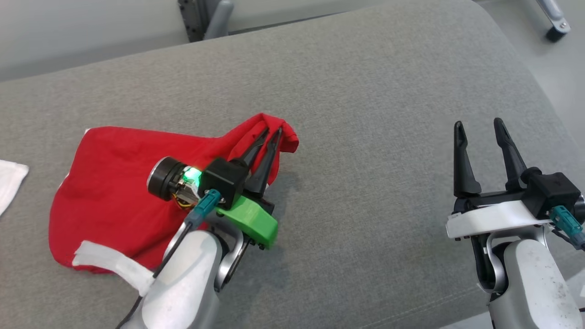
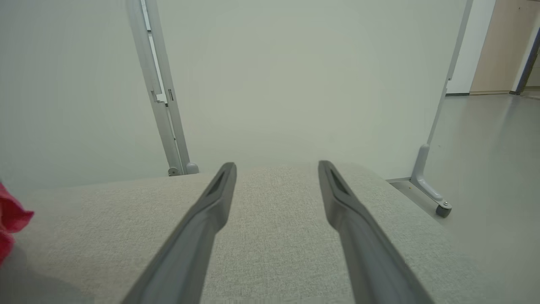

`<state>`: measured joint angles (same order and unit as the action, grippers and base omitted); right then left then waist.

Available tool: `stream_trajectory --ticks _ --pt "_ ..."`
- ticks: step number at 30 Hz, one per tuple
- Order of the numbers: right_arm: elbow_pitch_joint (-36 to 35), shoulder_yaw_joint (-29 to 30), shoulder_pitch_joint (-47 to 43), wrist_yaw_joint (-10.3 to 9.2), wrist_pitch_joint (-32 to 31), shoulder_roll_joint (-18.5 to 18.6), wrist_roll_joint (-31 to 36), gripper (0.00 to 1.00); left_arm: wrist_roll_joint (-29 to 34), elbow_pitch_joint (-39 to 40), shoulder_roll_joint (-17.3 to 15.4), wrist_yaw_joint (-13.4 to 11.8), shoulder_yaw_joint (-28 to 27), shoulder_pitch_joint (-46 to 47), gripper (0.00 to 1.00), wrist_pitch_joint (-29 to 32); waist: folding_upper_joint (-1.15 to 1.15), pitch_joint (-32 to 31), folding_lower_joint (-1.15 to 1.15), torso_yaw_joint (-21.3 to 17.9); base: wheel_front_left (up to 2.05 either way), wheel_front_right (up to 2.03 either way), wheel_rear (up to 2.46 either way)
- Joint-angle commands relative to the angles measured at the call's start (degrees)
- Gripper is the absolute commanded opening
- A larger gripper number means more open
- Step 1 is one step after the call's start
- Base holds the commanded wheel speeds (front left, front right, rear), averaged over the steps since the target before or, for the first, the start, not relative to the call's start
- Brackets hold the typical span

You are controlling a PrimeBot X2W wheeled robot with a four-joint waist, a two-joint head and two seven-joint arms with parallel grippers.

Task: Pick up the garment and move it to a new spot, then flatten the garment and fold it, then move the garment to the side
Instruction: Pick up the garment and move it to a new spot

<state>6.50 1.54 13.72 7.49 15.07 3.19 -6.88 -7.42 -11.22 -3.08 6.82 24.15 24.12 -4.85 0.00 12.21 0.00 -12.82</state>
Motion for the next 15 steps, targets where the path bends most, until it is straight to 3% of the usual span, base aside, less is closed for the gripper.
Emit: stream_trajectory --ticks 1,9,10,11,15 --pt "-0.23 -0.25 0.61 0.0 0.3 -0.17 -0.23 1.0 -0.64 -0.93 -0.24 0.1 0.39 1.12 0.0 -0.22 0.0 4.88 0.0 -5.35 0.0 0.0 0.0" --pt "-0.35 -1.38 1.5 -0.01 0.3 -0.25 -1.4 1.0 -2.08 -13.98 0.04 -0.14 4.9 5.57 0.02 -1.77 0.0 7.52 0.0 -7.48 0.0 0.0 0.0" --pt "-0.27 -1.49 1.61 -0.01 0.3 -0.26 -1.47 1.0 -2.44 -15.15 0.05 -0.46 5.1 5.87 0.47 -2.33 0.0 7.61 0.0 -7.45 0.0 0.0 0.0" --pt "-0.13 -1.59 1.76 -0.01 0.3 -0.26 -1.66 1.0 -2.46 -16.29 0.05 -0.7 5.56 6.22 1.0 -2.98 0.0 7.64 0.0 -7.35 0.0 0.0 0.0" --pt "0.55 -1.17 1.79 0.0 0.3 -0.24 -1.37 1.0 -4.93 -18.49 0.06 -1.99 6.77 7.21 1.0 -5.91 0.0 6.87 0.0 -5.68 0.0 0.0 0.0"
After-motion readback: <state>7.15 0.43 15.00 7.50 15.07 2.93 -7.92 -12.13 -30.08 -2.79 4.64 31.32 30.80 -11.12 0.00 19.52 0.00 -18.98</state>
